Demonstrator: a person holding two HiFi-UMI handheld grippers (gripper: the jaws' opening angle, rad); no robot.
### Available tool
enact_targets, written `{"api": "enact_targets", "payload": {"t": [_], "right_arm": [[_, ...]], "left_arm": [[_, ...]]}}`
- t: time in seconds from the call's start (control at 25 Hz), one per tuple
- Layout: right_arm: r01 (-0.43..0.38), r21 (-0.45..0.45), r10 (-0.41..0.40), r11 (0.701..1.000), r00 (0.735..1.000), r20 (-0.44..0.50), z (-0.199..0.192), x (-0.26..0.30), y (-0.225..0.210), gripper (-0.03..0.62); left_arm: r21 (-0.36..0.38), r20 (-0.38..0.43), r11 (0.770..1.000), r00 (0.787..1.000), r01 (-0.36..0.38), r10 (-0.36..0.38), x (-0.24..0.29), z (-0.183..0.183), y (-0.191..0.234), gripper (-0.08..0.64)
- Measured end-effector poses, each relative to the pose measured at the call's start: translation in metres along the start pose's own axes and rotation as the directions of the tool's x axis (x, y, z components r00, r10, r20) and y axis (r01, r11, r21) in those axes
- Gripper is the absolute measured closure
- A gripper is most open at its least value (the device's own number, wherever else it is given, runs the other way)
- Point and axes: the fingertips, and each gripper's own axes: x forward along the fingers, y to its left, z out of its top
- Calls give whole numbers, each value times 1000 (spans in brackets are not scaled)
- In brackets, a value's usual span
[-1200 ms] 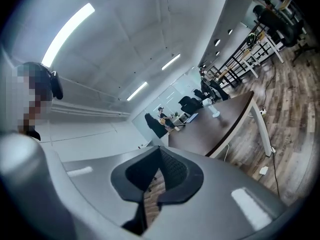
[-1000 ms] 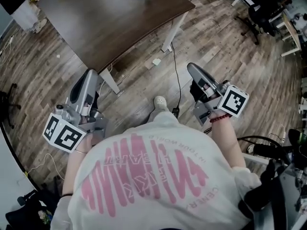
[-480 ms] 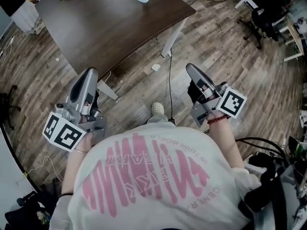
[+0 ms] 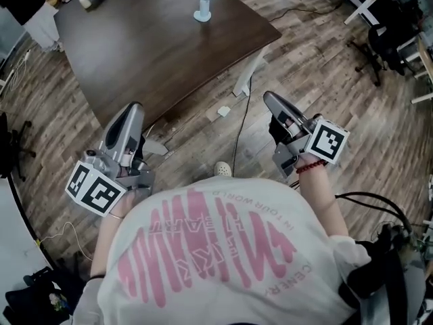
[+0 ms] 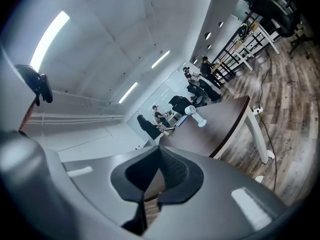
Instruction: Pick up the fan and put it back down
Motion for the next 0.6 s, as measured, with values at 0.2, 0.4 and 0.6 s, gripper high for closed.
{"api": "enact_targets", "payload": {"t": [0.2, 0.4, 0.6], "right_arm": [[-18, -3, 17, 1000, 999, -51, 27, 13, -33, 588], [-26, -10, 25, 1000, 996, -84, 52, 19, -67, 588], [-27, 30, 30, 999, 996, -85, 63, 15, -99, 588]], "left_arm": [[3, 23, 999, 999, -43, 43, 38, -8, 4, 543], [-5, 45, 997, 996, -78, 78, 74, -16, 10, 543], [14, 58, 996, 994, -91, 90, 93, -24, 3, 543]]}}
